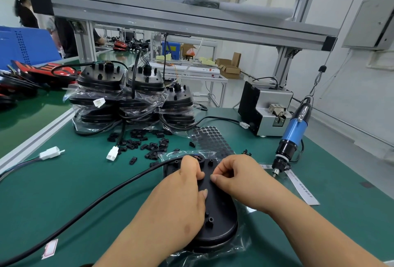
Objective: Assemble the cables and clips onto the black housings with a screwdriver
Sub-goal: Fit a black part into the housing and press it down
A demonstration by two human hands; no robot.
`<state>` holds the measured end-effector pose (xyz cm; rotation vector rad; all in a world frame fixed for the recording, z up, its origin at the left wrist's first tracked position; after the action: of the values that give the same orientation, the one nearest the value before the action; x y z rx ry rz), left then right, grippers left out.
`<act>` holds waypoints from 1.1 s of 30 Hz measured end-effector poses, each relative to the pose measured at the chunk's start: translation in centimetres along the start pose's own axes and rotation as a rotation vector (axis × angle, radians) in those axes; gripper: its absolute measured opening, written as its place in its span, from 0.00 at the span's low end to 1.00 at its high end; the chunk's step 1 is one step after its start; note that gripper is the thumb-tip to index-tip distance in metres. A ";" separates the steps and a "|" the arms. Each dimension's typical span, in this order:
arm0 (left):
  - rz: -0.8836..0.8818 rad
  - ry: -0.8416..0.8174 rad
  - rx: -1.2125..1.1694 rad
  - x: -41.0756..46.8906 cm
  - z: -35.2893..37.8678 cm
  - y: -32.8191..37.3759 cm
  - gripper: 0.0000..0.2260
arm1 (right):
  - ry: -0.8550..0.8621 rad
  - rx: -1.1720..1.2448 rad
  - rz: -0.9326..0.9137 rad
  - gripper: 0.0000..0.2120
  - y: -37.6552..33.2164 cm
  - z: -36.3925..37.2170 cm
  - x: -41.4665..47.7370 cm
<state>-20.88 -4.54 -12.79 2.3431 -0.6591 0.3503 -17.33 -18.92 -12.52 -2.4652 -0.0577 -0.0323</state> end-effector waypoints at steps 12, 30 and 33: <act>0.010 0.019 -0.016 -0.2 -0.4 0.3 0.13 | 0.136 0.657 0.141 0.10 3.4 0.5 -0.9; 0.062 -0.280 0.087 0.7 1.1 1.5 0.06 | 0.300 0.324 0.056 0.07 3.2 1.3 -3.3; 0.047 -0.254 0.122 0.5 0.9 2.0 0.07 | 0.305 0.319 0.052 0.07 3.2 1.3 -3.3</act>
<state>-21.48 -6.65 -12.14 2.5165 -0.8347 0.1166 -20.44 -20.74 -15.65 -2.1172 0.1250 -0.3481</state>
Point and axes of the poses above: each hand's wrist, its own x-axis towards the middle knuckle, its own z-axis out of the palm, y = z × x, the point moved 7 cm from there along x, towards the middle knuckle, and after that the axes turned 5 degrees about z, right-handed, at the moved point
